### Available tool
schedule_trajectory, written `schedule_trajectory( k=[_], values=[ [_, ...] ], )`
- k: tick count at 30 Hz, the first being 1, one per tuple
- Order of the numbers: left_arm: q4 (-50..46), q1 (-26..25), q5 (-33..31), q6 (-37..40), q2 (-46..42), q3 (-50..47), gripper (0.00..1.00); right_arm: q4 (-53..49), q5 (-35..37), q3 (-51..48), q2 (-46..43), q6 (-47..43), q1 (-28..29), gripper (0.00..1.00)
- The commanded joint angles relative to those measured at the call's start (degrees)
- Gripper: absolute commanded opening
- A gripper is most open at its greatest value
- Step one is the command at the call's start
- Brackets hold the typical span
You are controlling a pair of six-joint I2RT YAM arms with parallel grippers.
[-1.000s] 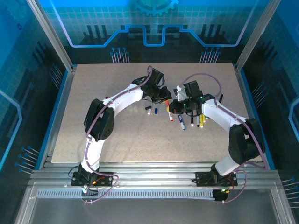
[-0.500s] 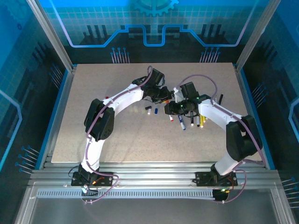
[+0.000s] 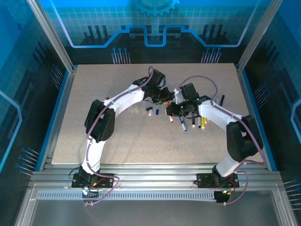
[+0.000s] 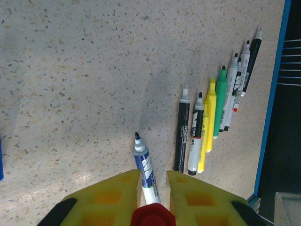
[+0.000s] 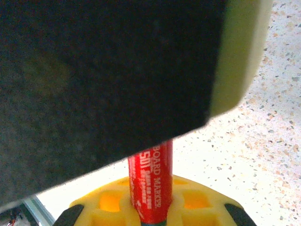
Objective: Open the pen caps
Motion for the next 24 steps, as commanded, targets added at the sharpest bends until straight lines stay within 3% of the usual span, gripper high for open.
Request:
schedule_trajectory(
  k=[1, 11, 18, 21, 24],
  values=[
    [-0.01, 0.26, 0.7, 0.02, -1.0, -0.55, 0.0, 2.12, 0.6, -0.53, 0.01, 1.61, 1.17, 0.0],
    [-1.14, 0.63, -0.53, 0.69, -0.79, 0.77, 0.0, 1.92, 0.12, -0.07, 0.76, 1.66, 1.6, 0.0],
    [-3.77, 4.28, -3.17, 1.34, 2.56, 5.49, 0.0, 0.98, -1.26, -5.05, -2.34, 2.98, 4.18, 0.0],
    [-5.52, 6.04, -4.87, 1.46, 4.92, 9.6, 0.0, -1.95, -1.63, -9.7, -6.41, 4.06, 7.25, 0.0],
    [-9.64, 7.79, -6.51, 1.92, 8.9, 16.98, 0.0, -6.02, -0.32, -18.51, -15.96, 6.78, 12.42, 0.0]
  ],
)
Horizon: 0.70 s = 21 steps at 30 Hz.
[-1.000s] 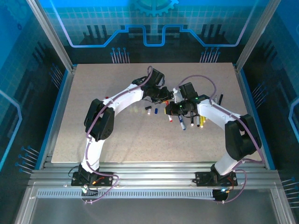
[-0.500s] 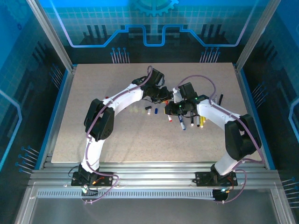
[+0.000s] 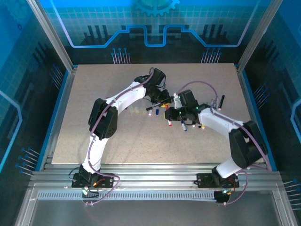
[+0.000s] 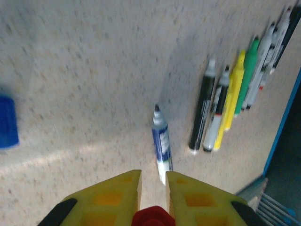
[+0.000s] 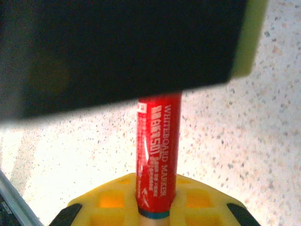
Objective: Open the pen caps
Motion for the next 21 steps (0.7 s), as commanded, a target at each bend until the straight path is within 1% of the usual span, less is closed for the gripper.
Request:
schedule_trajectory(
  k=[1, 3, 5, 8, 10, 15, 21],
  values=[
    [2.96, 6.81, -9.67, 0.05, 4.99, 10.49, 0.0, -14.19, -5.3, -11.05, -13.08, 3.38, 8.91, 0.0],
    [1.35, 7.03, -9.77, 0.25, 7.57, 14.95, 0.0, -14.14, -5.02, -16.07, -21.39, 7.88, 10.91, 0.0],
    [0.26, 7.03, -9.43, -0.06, 9.31, 18.03, 0.0, -14.56, -4.01, -18.35, -26.77, 11.6, 11.56, 0.0],
    [1.37, 6.47, -8.04, -0.46, 9.3, 17.51, 0.0, -15.87, -0.38, -18.5, -30.6, 12.56, 11.03, 0.0],
    [1.47, 6.0, -8.32, 0.24, 8.6, 16.26, 0.0, -16.23, 0.77, -17.38, -29.93, 11.72, 9.7, 0.0],
    [3.41, 5.47, -8.52, 0.97, 5.63, 10.85, 0.0, -15.25, 1.78, -14.03, -24.0, 8.37, 7.61, 0.0],
    [2.21, 2.95, -10.86, 3.82, 3.11, 6.39, 0.0, -17.31, 10.95, -7.8, -14.62, 3.94, 4.68, 0.0]
  ],
)
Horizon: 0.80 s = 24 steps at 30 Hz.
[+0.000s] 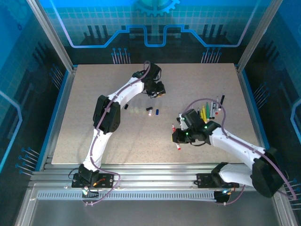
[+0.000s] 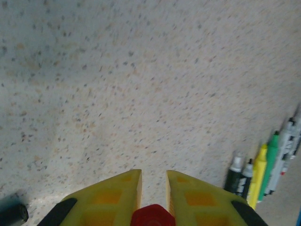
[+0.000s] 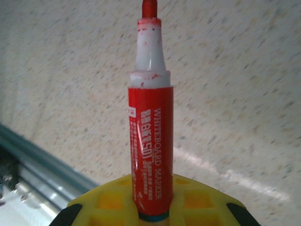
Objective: Open the pen caps
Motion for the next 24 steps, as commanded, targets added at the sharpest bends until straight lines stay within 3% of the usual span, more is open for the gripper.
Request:
schedule_trajectory(
  k=[1, 14, 24],
  values=[
    [-1.52, -1.63, -2.78, 3.15, -5.07, -1.92, 0.0, -2.33, 7.49, 4.76, 4.4, -3.53, -2.25, 0.0],
    [-11.84, -6.53, -10.05, 9.29, -1.65, -1.0, 0.0, -2.14, 16.15, 19.08, 22.26, -11.75, -5.13, 0.0],
    [-11.64, -7.23, -10.17, 9.15, -1.12, -4.66, 0.0, 0.1, 16.37, 19.94, 28.84, -10.56, -4.88, 0.0]
  ],
)
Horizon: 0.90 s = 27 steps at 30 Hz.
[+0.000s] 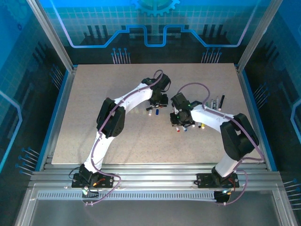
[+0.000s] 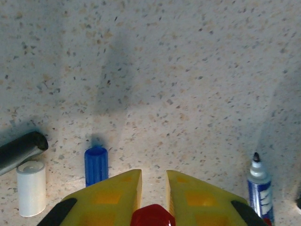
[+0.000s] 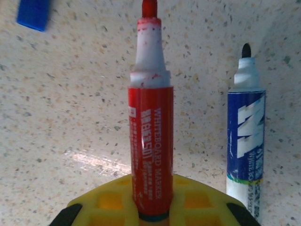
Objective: Open the pen caps
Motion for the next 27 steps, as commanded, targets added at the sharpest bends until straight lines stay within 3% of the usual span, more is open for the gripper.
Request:
schedule_trajectory(
  k=[1, 10, 21, 27],
  values=[
    [-1.74, -0.6, -1.02, 1.37, 0.51, -1.17, 0.0, 0.49, 1.33, 0.93, 1.59, -0.15, -0.16, 0.0],
    [-4.59, -1.41, -2.53, 2.34, 3.13, 1.82, 0.0, -1.15, 4.65, 1.88, 4.99, 0.29, -0.08, 0.03],
    [-6.62, -2.17, -3.07, 3.13, 4.89, 3.02, 0.16, -3.24, 7.71, 4.13, 8.28, 0.99, -0.08, 0.18],
    [-7.27, -2.17, -2.99, 3.2, 5.42, 3.53, 0.17, -4.16, 8.49, 5.14, 9.6, 1.26, -0.12, 0.23]
  ],
)
